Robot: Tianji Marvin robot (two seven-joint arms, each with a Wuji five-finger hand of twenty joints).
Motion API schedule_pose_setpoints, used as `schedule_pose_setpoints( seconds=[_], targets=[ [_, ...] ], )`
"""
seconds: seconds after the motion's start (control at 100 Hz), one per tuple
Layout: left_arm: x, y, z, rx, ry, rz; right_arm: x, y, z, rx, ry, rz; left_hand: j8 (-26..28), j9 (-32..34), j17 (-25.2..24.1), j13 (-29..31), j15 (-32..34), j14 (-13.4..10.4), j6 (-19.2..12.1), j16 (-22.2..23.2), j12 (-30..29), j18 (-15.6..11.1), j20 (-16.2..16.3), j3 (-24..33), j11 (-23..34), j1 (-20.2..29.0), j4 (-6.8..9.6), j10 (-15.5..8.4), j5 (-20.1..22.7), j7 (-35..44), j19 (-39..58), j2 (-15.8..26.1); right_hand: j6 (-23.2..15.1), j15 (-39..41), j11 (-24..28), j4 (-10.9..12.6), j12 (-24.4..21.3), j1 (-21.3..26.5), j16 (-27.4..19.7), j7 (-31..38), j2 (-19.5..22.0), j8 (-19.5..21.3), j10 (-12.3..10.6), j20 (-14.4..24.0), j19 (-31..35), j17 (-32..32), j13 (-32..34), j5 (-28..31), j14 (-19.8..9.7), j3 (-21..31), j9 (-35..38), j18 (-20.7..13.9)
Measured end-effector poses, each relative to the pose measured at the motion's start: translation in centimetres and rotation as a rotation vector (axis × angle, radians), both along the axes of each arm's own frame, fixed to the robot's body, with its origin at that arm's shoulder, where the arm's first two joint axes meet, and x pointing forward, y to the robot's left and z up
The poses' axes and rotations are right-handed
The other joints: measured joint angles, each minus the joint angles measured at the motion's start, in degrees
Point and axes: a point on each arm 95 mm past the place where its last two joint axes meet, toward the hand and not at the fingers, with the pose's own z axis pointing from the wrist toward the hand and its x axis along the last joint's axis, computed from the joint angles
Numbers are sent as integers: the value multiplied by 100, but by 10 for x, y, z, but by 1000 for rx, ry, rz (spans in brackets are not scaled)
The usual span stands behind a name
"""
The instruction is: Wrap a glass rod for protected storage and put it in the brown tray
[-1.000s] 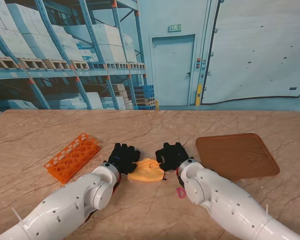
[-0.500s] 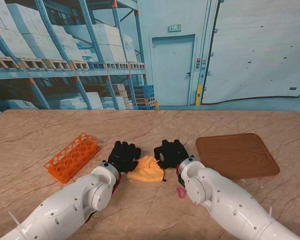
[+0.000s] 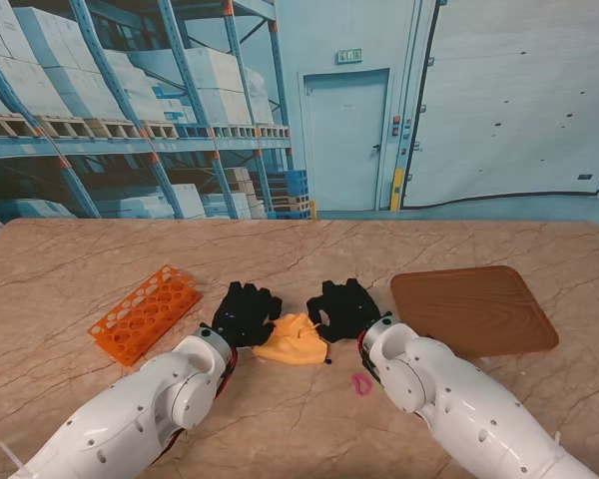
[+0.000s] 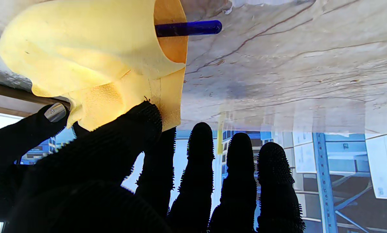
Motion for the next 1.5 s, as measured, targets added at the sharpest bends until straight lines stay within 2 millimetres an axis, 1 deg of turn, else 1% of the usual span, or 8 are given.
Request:
schedule_pose_setpoints(
  seconds=[0.21, 0.33, 0.59, 0.94, 1.14, 1.37, 1.41, 1.5],
  targets=[
    [-7, 2, 1, 5, 17, -30, -6, -4, 1, -12, 0, 41, -63, 1, 0, 1, 0, 0, 1, 0, -4, 0, 0, 71, -1, -3, 0, -1, 138, 0, 0, -136, 0, 0, 0, 0, -1, 0, 0, -5, 0, 0, 0, 0, 0, 0, 0, 0, 0, 0, 0, 1],
    [-12, 4, 2, 20, 13, -65, -10, -5, 2, -12, 7, 59, -57, 1, -24, 1, -1, -3, -21, 0, -318, 0, 0, 72, -2, -2, 0, -10, 138, 0, 0, -136, 0, 0, -1, 0, -2, 0, 0, -8, 0, -1, 0, -1, 0, 0, 0, 0, 0, 0, 0, 0],
    [-21, 10, 0, 111, -35, -240, -18, -5, 2, -42, 20, 109, 14, -63, -118, 1, -135, -292, -280, -57, -560, -19, -51, 72, -4, -3, 0, -225, 41, 0, -146, -136, 0, 0, -31, 0, -8, 0, 0, -75, 0, -5, -5, -1, -41, 0, 1, 111, 0, 7, 83, 0],
    [-26, 25, -1, 132, -47, -260, -24, -7, 2, -75, 10, 151, 17, -65, -118, 1, -154, -295, -404, -113, -633, -40, -56, 72, -38, -3, 0, -225, 41, 65, -202, -136, 1, 0, -94, 0, -13, -3, -2, -79, -5, -5, -9, -1, -129, 0, 1, 119, 0, 113, 119, 1],
    [-28, 27, 2, 134, -41, -303, -28, -9, 4, -84, 1, 163, 21, -66, -118, 1, -198, -352, -575, -117, -646, -41, -60, 72, -42, -4, 0, -227, 41, 69, -202, -136, 134, -126, -177, 0, -14, -224, -72, -151, -398, -5, -69, -2, -181, 0, 3, 33, 0, 190, 174, 1],
    [-30, 30, 3, 130, -35, -356, -31, -11, 4, -84, 4, 157, 27, -112, -119, 1, -298, -471, -817, -183, -764, -69, -115, 77, -155, -4, 0, -282, 41, 70, -427, -136, 228, -215, -253, 6, -15, -244, -76, -224, -463, -5, -71, -2, -275, 0, 3, -112, 0, 190, 174, 0],
    [-31, 30, 3, 131, -32, -359, -32, -12, 4, -83, 3, 155, 27, -120, -119, 1, -309, -476, -858, -186, -777, -73, -122, 128, -188, -6, -64, -285, 42, 70, -455, -260, 295, -267, -277, 8, -16, -251, -76, -281, -461, -5, -71, -2, -300, 0, 3, -112, 0, 190, 174, 1],
    [-32, 32, 3, 140, -33, -370, -33, -13, 4, -85, 1, 156, 27, -147, -124, 1, -321, -486, -870, -189, -788, -76, -125, 133, -201, -41, -71, -341, 42, 70, -496, -378, 355, -312, -329, 9, -16, -430, -77, -490, -461, 64, -71, -3, -371, -8, 3, -150, 0, 137, 174, 1]
  ],
)
